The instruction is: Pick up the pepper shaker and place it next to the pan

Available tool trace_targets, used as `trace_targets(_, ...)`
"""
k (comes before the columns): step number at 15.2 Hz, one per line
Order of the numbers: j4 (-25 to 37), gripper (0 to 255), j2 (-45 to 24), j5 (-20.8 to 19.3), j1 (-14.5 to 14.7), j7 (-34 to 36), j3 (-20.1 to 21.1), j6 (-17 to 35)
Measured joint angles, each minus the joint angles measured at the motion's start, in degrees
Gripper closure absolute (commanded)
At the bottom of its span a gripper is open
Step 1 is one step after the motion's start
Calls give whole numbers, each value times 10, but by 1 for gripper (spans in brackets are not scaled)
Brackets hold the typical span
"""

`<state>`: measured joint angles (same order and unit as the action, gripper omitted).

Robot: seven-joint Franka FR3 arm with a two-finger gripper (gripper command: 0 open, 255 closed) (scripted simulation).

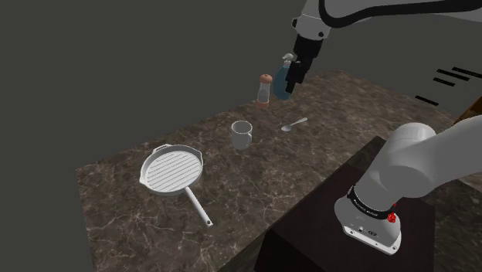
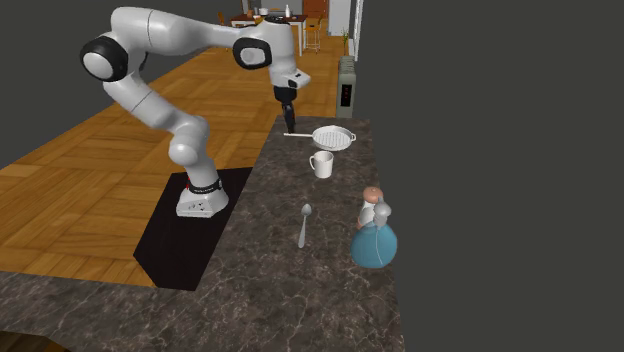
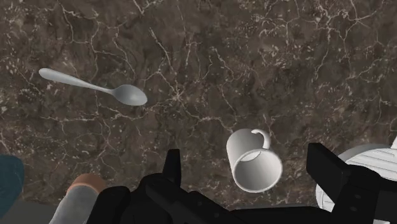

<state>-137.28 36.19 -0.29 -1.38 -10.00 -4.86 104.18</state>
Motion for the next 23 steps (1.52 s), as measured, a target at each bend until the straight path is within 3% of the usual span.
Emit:
trace_targets(11,112,0,-209,-4,-22,-98,-83,103)
trace_targets(23,340,0,-466,72,-60,-207,-133,125)
